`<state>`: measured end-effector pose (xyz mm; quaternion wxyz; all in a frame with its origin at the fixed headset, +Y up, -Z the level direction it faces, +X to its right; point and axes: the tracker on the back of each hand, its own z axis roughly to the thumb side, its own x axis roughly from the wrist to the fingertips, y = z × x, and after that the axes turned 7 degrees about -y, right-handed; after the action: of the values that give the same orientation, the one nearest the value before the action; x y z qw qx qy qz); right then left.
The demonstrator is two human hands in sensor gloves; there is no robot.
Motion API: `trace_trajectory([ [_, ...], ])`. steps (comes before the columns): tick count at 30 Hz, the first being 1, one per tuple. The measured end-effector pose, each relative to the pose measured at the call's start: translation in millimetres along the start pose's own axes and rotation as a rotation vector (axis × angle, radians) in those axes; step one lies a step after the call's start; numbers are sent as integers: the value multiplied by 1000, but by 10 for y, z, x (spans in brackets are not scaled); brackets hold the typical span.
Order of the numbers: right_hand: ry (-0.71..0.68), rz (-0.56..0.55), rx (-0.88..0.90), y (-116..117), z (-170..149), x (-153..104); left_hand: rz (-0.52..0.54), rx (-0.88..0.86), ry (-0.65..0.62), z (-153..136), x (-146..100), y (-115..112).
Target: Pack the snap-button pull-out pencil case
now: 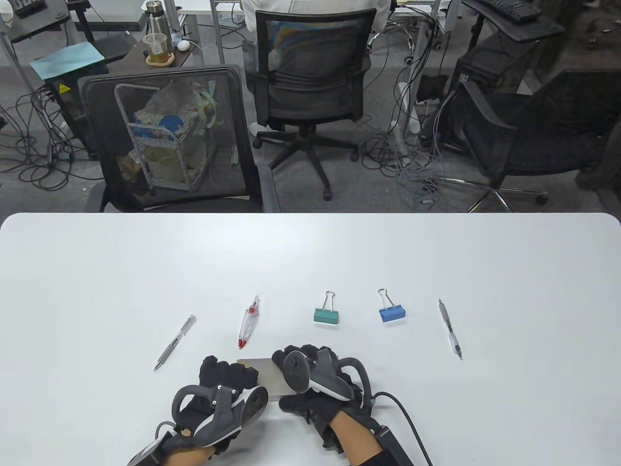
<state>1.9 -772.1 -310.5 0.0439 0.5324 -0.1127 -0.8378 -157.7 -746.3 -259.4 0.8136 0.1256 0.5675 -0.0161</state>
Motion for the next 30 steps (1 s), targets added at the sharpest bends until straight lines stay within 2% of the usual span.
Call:
trace_trajectory([
  [7, -1, 0, 3, -2, -12, -1, 95, 124, -15, 173, -14, -10],
  [9, -1, 1, 2, -3, -14, -1, 170, 116, 5, 158, -21, 9],
  [14, 0, 3, 12, -2, -18, -1, 138, -13, 44, -28, -38, 66],
  [19, 3, 10, 13, -4, -19, -1, 129, -1, 103, -157, -142, 168],
  [21, 3, 9, 8, -2, -18, -3, 91, -25, 144, -251, -157, 201],
  [24, 3, 9, 6, -4, -19, -1, -50, -166, 244, -514, -139, 196],
  [26, 3, 9, 5, -4, -19, 0, -201, -326, 301, -766, -100, 87],
  [30, 3, 9, -2, -8, -14, -3, -384, -673, 361, -1100, -65, -283],
])
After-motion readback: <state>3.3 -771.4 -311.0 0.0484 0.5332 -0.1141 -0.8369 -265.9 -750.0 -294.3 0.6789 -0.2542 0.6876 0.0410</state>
